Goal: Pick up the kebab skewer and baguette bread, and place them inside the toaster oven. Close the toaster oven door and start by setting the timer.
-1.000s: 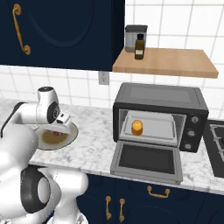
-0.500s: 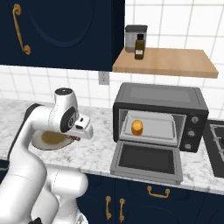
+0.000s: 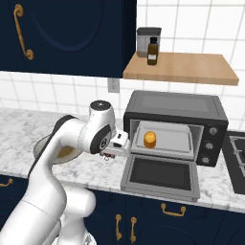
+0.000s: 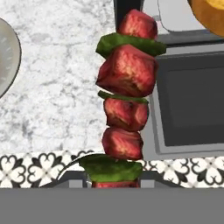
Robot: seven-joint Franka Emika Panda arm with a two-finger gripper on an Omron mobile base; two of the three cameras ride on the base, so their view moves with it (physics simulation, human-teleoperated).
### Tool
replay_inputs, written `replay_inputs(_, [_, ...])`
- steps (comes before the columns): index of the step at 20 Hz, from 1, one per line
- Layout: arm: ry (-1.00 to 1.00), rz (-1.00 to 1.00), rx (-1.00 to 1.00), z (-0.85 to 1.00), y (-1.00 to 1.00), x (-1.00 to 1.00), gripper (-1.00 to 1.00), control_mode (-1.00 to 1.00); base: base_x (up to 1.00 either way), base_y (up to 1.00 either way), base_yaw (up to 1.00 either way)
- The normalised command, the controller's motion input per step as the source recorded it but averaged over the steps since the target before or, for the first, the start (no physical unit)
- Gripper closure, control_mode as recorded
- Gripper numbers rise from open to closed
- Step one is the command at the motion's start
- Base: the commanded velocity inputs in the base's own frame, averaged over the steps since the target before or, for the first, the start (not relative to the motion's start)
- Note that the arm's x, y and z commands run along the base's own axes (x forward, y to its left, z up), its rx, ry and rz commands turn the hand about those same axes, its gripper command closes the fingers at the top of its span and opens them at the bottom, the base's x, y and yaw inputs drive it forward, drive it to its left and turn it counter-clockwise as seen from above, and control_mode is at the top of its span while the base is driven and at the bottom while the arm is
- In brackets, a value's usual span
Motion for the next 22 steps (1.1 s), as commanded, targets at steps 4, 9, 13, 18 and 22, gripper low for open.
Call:
replay_inputs(4, [0.01, 0.0, -0.02, 0.0, -1.0, 0.02, 1.0, -1.0, 0.0, 0.0, 0.0])
replay_inputs(9, [0.05, 0.0, 0.0, 0.12, -1.0, 0.12, 1.0, -1.0, 0.0, 0.0, 0.0])
replay_inputs(13, [0.05, 0.01, 0.0, 0.16, -0.99, 0.16, 1.0, -1.0, 0.0, 0.0, 0.0])
replay_inputs(18, [0.0, 0.13, 0.0, 0.01, -0.27, 0.39, 1.0, -1.0, 0.0, 0.0, 0.0])
replay_inputs(22, [0.0, 0.08, 0.0, 0.0, -0.26, 0.38, 1.0, -1.0, 0.0, 0.0, 0.0])
